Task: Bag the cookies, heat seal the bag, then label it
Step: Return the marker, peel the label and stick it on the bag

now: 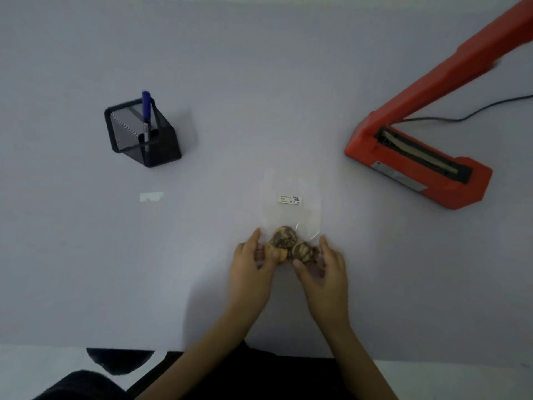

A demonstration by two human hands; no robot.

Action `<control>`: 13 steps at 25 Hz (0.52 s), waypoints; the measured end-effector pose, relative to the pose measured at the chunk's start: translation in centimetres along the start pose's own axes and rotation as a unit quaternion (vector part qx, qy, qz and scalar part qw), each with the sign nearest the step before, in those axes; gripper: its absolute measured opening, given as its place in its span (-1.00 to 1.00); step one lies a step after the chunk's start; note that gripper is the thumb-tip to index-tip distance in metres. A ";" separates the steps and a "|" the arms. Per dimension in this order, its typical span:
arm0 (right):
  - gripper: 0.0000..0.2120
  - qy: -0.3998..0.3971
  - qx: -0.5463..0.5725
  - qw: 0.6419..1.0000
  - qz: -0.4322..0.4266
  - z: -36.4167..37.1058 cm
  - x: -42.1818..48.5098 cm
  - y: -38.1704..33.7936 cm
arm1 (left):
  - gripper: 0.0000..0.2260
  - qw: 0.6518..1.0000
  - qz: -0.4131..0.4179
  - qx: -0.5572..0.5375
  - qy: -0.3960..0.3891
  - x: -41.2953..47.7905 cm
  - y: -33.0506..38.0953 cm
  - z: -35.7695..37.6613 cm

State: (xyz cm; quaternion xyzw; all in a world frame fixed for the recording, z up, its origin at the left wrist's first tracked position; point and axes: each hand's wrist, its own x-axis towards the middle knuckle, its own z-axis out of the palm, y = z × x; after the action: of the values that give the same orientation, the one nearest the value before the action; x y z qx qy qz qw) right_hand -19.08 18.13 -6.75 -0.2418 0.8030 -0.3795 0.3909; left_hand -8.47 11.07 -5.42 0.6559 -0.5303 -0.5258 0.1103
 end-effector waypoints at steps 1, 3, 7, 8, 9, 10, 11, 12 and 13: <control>-0.35 0.003 0.008 1.000 -0.014 0.1 1.3 -1.4 | -0.51 1.000 0.018 -0.014 0.007 1.1 1.3 -0.5; -0.35 0.007 0.014 0.998 -0.054 0.6 4.4 -4.6 | -0.51 0.998 0.048 -0.034 0.026 3.6 4.4 -2.0; -0.34 0.024 0.012 0.990 -0.141 2.0 12.2 -11.9 | -0.49 0.990 0.114 -0.058 0.063 10.1 11.2 -4.8; -0.34 0.028 0.012 0.988 -0.149 2.4 14.0 -13.3 | -0.49 0.988 0.118 -0.068 0.069 11.8 12.5 -5.3; -0.34 0.032 0.012 0.988 -0.153 2.9 15.6 -14.4 | -0.49 0.987 0.118 -0.075 0.074 13.3 13.6 -5.6; -0.34 0.036 0.010 0.987 -0.155 3.3 17.3 -15.4 | -0.49 0.987 0.119 -0.075 0.080 15.0 14.6 -5.8; -0.34 0.037 0.007 0.988 -0.152 3.8 19.1 -16.3 | -0.50 0.987 0.119 -0.068 0.084 16.8 15.6 -5.9; -0.34 0.035 0.005 0.989 -0.144 4.2 20.5 -16.8 | -0.51 0.988 0.115 -0.058 0.084 18.3 16.2 -5.9; -0.33 0.032 0.003 0.990 -0.135 4.6 21.8 -17.2 | -0.51 0.989 0.111 -0.049 0.081 19.8 16.8 -5.9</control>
State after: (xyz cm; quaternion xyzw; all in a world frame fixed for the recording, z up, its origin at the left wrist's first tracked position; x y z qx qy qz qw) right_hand -26.38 -8.98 -4.58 -0.3347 0.7736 -0.4391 0.3111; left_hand -15.73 -14.34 -2.50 0.6270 -0.5630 -0.4808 0.2422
